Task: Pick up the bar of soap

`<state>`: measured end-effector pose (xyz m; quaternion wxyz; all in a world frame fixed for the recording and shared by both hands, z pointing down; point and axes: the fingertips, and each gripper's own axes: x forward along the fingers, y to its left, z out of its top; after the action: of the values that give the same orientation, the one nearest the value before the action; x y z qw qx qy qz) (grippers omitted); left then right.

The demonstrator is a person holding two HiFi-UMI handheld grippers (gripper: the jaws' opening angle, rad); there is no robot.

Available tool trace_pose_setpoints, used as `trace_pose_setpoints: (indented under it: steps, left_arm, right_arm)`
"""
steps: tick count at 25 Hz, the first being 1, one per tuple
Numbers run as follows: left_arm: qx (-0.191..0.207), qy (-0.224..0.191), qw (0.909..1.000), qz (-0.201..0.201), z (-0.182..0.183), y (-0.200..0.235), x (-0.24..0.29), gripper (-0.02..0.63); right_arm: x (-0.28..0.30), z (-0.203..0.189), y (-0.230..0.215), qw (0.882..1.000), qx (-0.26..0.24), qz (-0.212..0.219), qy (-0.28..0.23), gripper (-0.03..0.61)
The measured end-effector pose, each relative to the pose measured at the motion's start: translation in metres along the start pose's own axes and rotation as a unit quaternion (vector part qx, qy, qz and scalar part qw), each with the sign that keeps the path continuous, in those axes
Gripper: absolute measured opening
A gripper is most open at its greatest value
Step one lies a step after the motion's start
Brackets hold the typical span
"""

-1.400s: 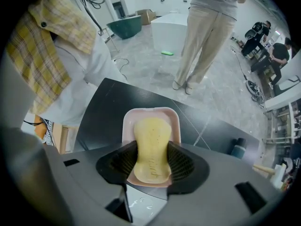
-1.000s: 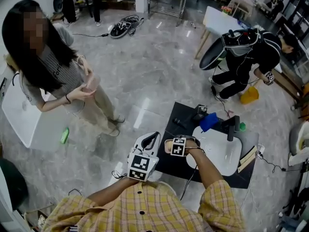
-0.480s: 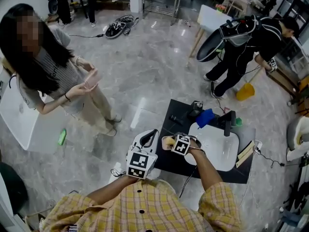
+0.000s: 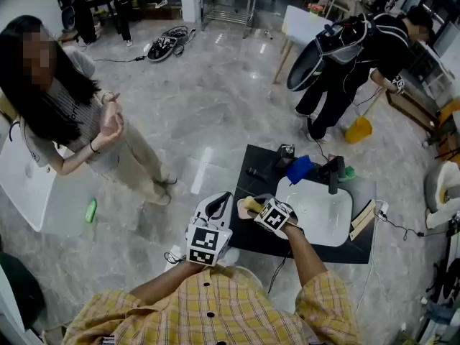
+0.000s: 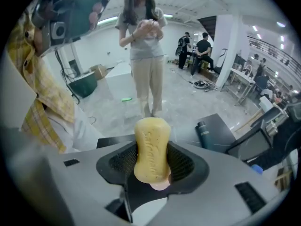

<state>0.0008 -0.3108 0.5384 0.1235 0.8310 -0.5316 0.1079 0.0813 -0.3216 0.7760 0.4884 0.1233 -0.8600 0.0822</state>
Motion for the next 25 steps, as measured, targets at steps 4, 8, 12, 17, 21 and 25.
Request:
trace_pose_setpoints:
  steps: [4,8,12,17,21,25]
  left_arm:
    - [0.001,-0.004,1.0000,-0.002,0.004,-0.002,-0.006,0.012]
    - [0.006,-0.012,0.9999,0.002,0.007,-0.005,-0.012,0.012]
    - [0.012,-0.018,0.9998,-0.002,0.014,-0.007,-0.017,0.012]
    - [0.009,-0.022,0.9997,0.004,0.020,-0.003,-0.027,0.012]
    - [0.012,-0.028,0.9995,0.001,0.022,-0.006,-0.027,0.012]
    - [0.017,-0.039,0.9991,-0.006,0.028,-0.009,-0.029,0.012]
  right_arm:
    - [-0.027,0.022,-0.004,0.994,0.074,-0.035,-0.077,0.207]
    - [-0.054,0.040,-0.004,0.979,0.127,-0.066,-0.144,0.207]
    - [-0.086,0.056,-0.001,0.956,0.178,-0.101,-0.210,0.207]
    - [-0.128,0.086,0.007,0.924,0.216,-0.153,-0.275,0.207]
    - [-0.156,0.098,0.007,0.894,0.250,-0.198,-0.314,0.207]
    - [-0.185,0.112,0.010,0.866,0.256,-0.255,-0.345,0.207]
